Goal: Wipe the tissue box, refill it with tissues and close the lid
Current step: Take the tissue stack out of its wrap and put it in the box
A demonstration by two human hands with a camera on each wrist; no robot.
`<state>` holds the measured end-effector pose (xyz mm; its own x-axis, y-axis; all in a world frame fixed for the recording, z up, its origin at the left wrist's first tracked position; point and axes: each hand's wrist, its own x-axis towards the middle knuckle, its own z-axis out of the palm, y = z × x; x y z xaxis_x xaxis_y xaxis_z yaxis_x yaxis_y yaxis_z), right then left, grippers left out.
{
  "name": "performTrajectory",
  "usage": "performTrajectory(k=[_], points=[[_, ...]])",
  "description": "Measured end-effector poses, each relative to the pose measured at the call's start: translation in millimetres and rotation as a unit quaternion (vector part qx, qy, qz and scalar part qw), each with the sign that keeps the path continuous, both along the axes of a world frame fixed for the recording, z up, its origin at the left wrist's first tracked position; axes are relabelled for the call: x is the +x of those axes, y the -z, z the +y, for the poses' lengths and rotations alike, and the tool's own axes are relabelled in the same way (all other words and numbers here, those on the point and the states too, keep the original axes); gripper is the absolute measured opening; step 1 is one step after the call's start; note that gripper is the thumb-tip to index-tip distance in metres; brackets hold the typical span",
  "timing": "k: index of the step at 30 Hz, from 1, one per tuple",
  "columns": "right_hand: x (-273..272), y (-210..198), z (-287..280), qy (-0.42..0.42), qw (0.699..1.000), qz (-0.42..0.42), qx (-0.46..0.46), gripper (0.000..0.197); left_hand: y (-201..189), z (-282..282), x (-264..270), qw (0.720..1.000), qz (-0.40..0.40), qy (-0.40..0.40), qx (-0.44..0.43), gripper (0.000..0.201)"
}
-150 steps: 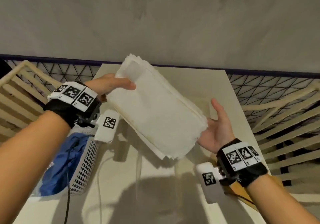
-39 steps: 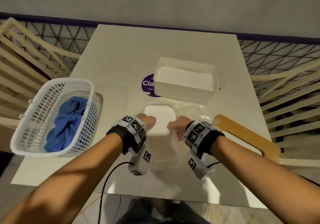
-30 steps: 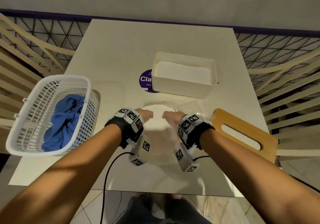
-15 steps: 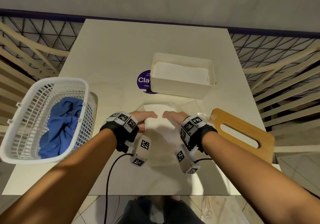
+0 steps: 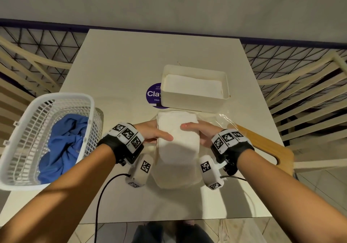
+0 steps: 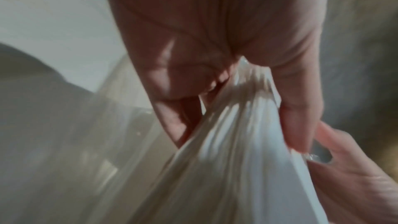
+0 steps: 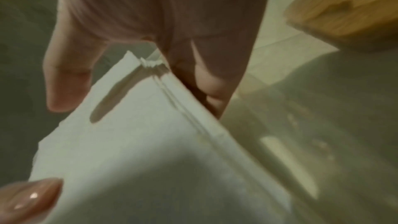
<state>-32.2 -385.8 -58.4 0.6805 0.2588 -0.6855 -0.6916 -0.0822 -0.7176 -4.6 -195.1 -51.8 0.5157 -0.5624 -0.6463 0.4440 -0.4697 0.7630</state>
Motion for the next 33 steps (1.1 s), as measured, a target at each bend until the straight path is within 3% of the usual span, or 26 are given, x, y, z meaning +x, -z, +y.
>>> performTrajectory(k=[3,10,15,18,23,28,30,33], points=[[-1.6,3.5,-3.7,0.022,0.997,-0.041,0.061,0.056,-6.8,4.2,-1.0,0.997,-0.025,-0.029,-0.07,0.065],[4.0,2.0,-2.3,0.039,0.988,-0.076,0.131,0.074,-20.1,5.7,11.4,0.993,-0.013,-0.064,-0.1,0.034],[5.0,-1.1,-4.2,0.009,0.991,-0.051,0.12,0.059,-38.0,4.2,19.3,0.997,-0.07,-0.021,-0.012,0.034],[6.1,-4.2,0.2,0.021,0.993,-0.044,0.112,0.053,-54.5,0.3,31.4,0.989,-0.118,0.041,0.083,0.03],[12.0,-4.8,17.1,0.057,0.997,-0.034,0.048,0.099,-66.5,-20.2,37.5,0.932,-0.177,0.208,0.24,0.059],[11.1,-6.1,15.8,0.086,0.994,-0.039,0.064,0.047,-64.1,-35.7,29.8,0.887,-0.258,0.245,0.296,0.052],[7.5,-8.6,14.1,0.087,0.992,-0.042,0.085,0.052,-70.4,-35.1,28.5,0.893,-0.253,0.233,0.29,0.043],[3.9,-18.8,7.4,0.076,0.983,-0.049,0.162,0.043,-89.7,-28.0,26.9,0.911,-0.241,0.201,0.27,0.04]])
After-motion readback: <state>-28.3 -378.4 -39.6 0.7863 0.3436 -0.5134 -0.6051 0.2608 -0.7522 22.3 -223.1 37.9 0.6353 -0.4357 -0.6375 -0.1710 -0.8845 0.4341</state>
